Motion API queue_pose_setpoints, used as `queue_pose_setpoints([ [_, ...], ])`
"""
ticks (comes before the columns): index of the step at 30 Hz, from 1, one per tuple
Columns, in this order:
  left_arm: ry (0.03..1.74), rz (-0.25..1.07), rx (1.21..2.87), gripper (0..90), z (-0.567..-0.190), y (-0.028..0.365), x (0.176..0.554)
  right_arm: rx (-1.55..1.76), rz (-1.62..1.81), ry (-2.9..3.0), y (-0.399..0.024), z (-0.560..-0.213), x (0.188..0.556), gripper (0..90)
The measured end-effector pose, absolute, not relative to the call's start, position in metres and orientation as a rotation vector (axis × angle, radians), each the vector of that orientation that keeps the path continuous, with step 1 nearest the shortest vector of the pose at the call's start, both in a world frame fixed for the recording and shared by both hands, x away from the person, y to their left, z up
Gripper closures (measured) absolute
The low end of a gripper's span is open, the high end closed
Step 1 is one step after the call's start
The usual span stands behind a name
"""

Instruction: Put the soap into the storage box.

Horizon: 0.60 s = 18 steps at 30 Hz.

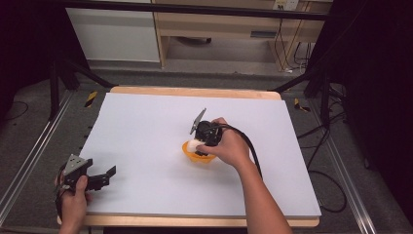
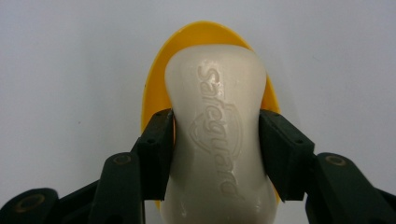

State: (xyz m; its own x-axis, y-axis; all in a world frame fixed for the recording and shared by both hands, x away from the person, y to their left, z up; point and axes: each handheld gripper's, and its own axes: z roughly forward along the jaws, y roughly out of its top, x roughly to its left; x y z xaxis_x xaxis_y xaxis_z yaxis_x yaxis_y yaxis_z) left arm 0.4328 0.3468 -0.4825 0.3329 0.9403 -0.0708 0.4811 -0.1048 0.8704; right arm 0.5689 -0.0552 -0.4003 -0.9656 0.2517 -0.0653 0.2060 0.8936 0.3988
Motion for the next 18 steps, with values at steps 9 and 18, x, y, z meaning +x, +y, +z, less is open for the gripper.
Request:
queue_pose_setpoints([
  [9,1.278,0.666,1.733,2.1,-0.483,0.347,0.433,0.428,0.63,2.951,-0.058,-0.4,0.57,42.0],
  [18,1.28,0.666,1.736,2.1,-0.483,0.346,0.433,0.477,0.695,2.934,-0.074,-0.389,0.567,41.7],
])
